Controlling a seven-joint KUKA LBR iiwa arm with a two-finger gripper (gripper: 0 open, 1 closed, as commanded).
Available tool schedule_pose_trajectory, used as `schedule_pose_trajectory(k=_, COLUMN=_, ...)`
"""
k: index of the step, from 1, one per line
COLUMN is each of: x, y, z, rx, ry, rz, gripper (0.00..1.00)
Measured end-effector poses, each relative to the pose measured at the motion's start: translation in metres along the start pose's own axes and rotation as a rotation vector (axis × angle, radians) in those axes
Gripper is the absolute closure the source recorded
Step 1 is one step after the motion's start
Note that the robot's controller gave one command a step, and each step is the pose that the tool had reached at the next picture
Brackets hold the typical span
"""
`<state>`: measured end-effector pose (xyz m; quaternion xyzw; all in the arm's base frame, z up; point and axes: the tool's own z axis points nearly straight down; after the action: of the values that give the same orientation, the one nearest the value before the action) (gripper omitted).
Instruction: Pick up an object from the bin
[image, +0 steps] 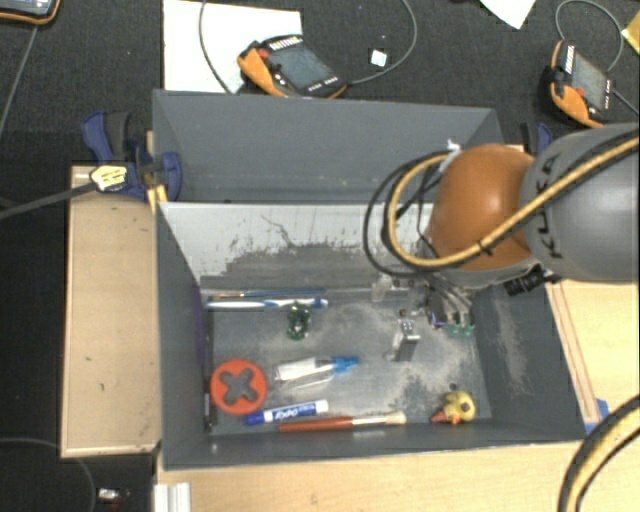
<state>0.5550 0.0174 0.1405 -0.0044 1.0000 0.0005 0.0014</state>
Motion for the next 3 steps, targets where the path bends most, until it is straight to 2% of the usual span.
schedule_pose_trajectory(k=1, x=0.0, y=0.0, z=0.0, rx=0.0, ry=0.0, rz=0.0, gripper=0.0)
schedule_pose_trajectory(k=2, x=-0.002, y=0.024, z=0.043, rx=-0.001, ry=0.001, rz=0.327, gripper=0.0)
schedule_pose_trajectory(k=3, x=-0.029, y=0.085, z=0.068, rx=-0.001, ry=-0.004, rz=0.29, gripper=1.0)
